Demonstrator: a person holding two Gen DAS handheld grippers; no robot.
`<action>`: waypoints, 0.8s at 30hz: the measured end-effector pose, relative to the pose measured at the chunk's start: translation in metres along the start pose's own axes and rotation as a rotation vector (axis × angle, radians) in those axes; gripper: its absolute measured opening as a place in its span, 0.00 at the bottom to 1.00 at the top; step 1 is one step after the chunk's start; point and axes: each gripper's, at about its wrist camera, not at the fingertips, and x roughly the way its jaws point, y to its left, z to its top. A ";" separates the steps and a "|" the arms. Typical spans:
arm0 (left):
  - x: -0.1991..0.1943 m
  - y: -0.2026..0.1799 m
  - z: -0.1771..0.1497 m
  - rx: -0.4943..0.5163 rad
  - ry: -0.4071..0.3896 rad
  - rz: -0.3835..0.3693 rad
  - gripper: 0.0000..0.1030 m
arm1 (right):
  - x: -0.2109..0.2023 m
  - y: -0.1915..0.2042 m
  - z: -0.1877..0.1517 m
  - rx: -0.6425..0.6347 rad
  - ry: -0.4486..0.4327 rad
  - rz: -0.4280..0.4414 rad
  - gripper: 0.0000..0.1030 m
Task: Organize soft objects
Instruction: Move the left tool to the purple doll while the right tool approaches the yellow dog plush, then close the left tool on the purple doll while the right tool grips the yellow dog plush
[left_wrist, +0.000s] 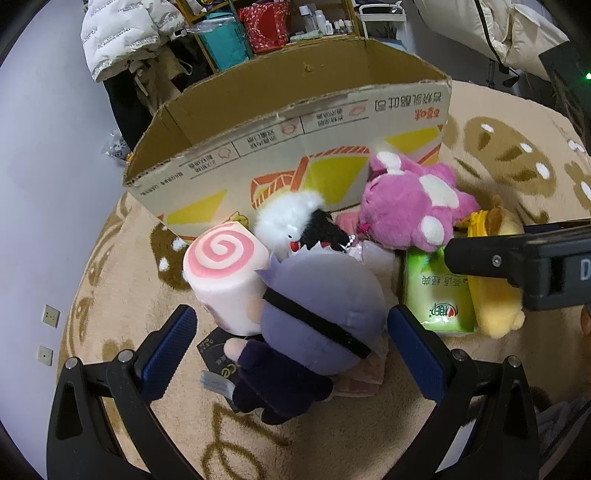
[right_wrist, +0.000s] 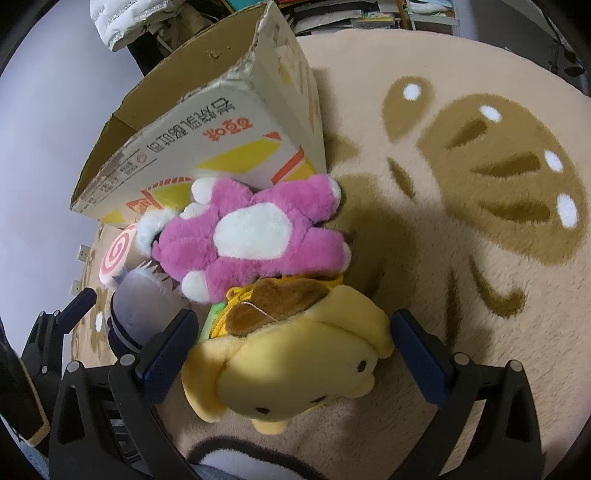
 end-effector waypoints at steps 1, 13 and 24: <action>0.001 0.000 0.000 0.001 0.004 -0.001 0.97 | 0.000 0.001 0.000 0.000 -0.001 -0.001 1.00; 0.006 0.008 -0.002 -0.058 0.041 -0.094 0.77 | -0.007 -0.009 -0.002 0.057 0.027 -0.003 1.00; 0.013 0.017 -0.004 -0.126 0.083 -0.121 0.78 | -0.001 -0.009 -0.008 0.063 0.068 0.045 0.94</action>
